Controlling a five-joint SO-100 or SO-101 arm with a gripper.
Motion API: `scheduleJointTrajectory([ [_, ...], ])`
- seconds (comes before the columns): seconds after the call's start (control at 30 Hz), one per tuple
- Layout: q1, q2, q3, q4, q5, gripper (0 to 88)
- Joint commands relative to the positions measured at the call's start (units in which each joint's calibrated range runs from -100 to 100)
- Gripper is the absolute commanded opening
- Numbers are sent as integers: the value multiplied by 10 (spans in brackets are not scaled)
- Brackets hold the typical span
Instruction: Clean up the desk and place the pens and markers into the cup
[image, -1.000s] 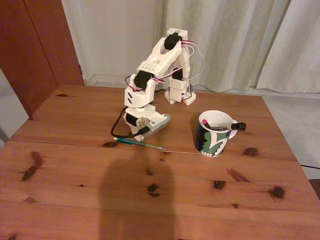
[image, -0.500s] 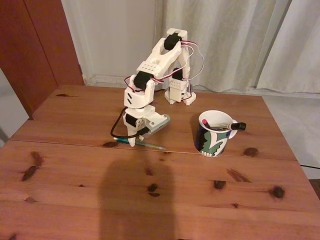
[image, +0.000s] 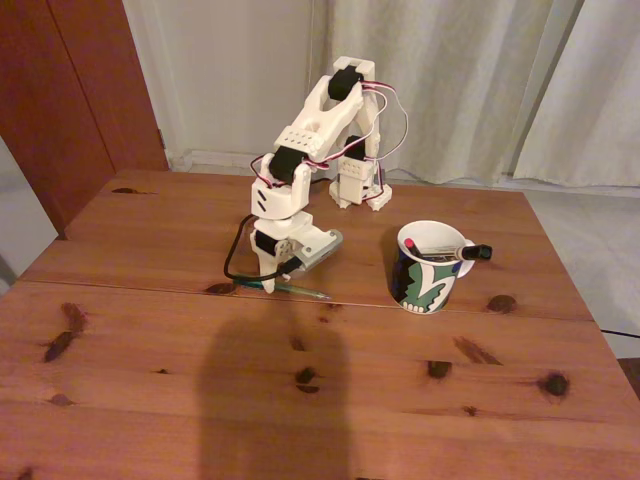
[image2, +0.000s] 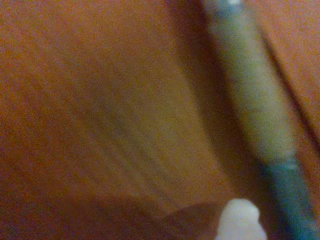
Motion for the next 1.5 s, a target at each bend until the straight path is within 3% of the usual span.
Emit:
scheduleJointTrajectory([
  [0.0,1,-4,2,-7,59,151],
  [0.33,0,-4,31,-7,59,142],
  [0.5,1,-5,33,-7,59,0],
  [0.8,1,-14,26,-7,52,10],
  [1.13,-43,-178,18,-7,-87,9],
  [1.47,-98,-349,11,-8,-278,8],
])
